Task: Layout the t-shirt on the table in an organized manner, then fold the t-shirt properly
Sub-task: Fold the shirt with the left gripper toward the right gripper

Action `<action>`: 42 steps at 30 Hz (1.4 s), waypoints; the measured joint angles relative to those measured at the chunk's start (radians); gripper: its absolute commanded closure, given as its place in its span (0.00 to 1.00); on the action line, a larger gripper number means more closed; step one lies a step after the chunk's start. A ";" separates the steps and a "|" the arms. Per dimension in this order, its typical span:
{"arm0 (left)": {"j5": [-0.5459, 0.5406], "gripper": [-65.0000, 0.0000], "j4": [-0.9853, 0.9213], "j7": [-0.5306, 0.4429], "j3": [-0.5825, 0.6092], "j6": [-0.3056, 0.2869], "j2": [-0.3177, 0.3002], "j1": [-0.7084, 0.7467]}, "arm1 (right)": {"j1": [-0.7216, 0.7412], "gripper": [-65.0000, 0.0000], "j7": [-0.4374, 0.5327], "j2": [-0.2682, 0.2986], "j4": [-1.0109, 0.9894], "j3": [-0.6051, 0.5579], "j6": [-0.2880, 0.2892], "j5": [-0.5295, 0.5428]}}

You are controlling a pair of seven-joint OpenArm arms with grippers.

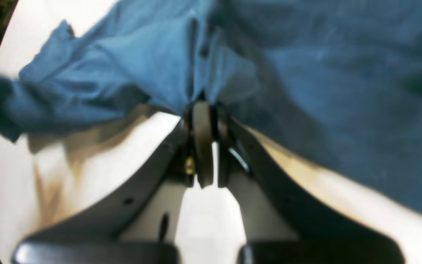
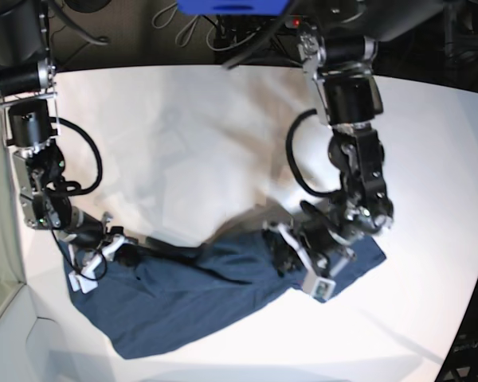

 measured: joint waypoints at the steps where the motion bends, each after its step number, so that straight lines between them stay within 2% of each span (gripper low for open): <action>1: 0.002 1.00 0.001 0.005 0.000 -0.001 -0.008 -0.017 | 0.002 1.00 0.003 0.008 0.029 0.000 0.000 0.002; 3: -0.002 1.00 0.008 0.010 0.000 0.000 -0.017 -0.044 | 0.002 1.00 0.004 0.020 0.085 0.003 0.000 0.005; 5: 0.000 1.00 0.043 0.011 0.001 0.000 -0.022 -0.056 | -0.014 1.00 -0.056 0.032 0.174 0.021 0.003 0.004; 11: -0.006 1.00 0.220 0.016 0.001 -0.006 -0.030 -0.043 | -0.104 1.00 -0.136 0.043 0.374 0.188 0.006 -0.001; 14: -0.013 1.00 0.334 0.009 0.001 -0.008 -0.030 -0.002 | -0.140 1.00 -0.183 0.041 0.473 0.236 0.005 0.005; 21: -0.011 1.00 0.498 0.017 -0.027 -0.011 -0.053 0.056 | -0.183 1.00 -0.238 0.038 0.595 0.335 0.007 0.004; 26: -0.011 1.00 0.492 0.018 -0.045 -0.011 -0.051 0.007 | -0.157 1.00 -0.249 0.037 0.599 0.349 0.007 0.002; 30: -0.008 1.00 0.379 0.004 -0.045 -0.011 -0.055 -0.049 | -0.112 1.00 -0.230 0.034 0.543 0.343 0.010 0.011; 35: 0.000 1.00 0.092 -0.016 -0.045 -0.008 -0.060 -0.107 | -0.085 1.00 -0.221 -0.018 0.414 0.307 0.011 0.010; 36: 0.001 1.00 0.024 -0.040 -0.045 -0.010 -0.072 -0.116 | -0.077 1.00 -0.209 -0.027 0.376 0.298 0.010 0.003; 40: 0.016 0.99 -0.273 -0.247 -0.048 0.007 -0.115 -0.179 | -0.016 1.00 -0.138 -0.046 0.242 0.222 0.005 0.003; 42: -0.003 0.99 -0.381 -0.293 -0.045 -0.002 -0.139 -0.218 | 0.008 1.00 -0.112 -0.050 0.206 0.197 0.003 0.004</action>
